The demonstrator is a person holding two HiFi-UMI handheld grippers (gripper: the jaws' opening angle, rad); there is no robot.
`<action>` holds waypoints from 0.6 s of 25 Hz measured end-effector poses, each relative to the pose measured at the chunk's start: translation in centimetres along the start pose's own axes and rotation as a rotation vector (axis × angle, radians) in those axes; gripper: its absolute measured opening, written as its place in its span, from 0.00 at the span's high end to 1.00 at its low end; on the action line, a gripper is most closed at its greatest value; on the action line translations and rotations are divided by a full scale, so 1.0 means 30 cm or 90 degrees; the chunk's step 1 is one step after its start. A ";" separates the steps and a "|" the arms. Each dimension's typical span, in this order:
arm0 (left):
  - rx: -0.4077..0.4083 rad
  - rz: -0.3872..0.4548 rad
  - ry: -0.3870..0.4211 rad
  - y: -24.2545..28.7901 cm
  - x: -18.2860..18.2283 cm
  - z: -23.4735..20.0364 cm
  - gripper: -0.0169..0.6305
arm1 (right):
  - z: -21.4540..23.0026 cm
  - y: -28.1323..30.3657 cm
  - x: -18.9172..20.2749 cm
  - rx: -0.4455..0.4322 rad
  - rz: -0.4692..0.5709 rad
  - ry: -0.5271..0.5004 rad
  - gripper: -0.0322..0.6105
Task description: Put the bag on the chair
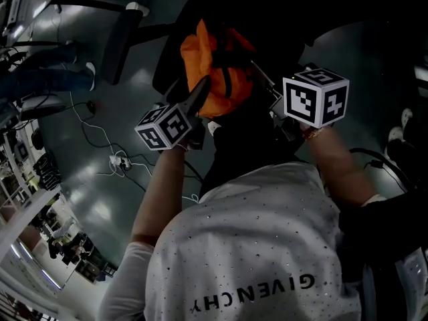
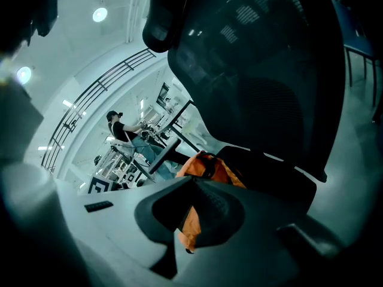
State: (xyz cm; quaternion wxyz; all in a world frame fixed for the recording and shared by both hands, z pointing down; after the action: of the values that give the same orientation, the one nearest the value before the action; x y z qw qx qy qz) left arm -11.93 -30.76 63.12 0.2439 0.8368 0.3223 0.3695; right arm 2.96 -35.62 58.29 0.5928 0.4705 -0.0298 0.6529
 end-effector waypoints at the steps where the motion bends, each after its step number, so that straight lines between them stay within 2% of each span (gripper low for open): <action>1: 0.005 0.004 -0.006 -0.006 0.002 0.010 0.43 | -0.004 -0.012 -0.001 0.004 0.001 -0.006 0.94; 5: 0.013 0.038 -0.015 -0.050 -0.042 0.018 0.44 | -0.021 -0.035 -0.023 0.042 0.013 -0.034 0.94; 8: 0.016 0.075 -0.006 -0.073 -0.096 0.017 0.55 | -0.002 -0.043 -0.007 0.075 0.010 -0.040 0.94; 9: 0.022 0.080 0.002 -0.070 -0.105 0.036 0.60 | 0.016 -0.059 -0.005 0.086 0.012 -0.039 0.94; 11: 0.038 0.081 0.022 -0.060 -0.115 0.091 0.61 | 0.049 -0.104 -0.013 0.104 0.019 -0.040 0.94; 14: 0.062 0.083 0.025 -0.090 -0.131 0.159 0.62 | 0.044 -0.160 -0.048 0.129 0.029 -0.048 0.94; 15: 0.064 0.089 0.024 -0.114 -0.140 0.167 0.66 | 0.030 -0.170 -0.060 0.136 0.033 -0.049 0.94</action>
State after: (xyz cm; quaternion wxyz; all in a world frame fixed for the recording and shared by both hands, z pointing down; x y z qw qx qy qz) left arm -11.46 -32.33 55.92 0.1693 0.8613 0.2856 0.3845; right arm 7.31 -36.00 54.98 0.5206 0.5547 0.0052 0.6490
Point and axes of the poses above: the fingertips, and each gripper's own axes: y forward along the fingers, z to its right, x out of its underside, the point moved 1 cm from there along -y, backward along the fingers, and after that the axes turned 12 degrees about -y, right-handed, at the moved point
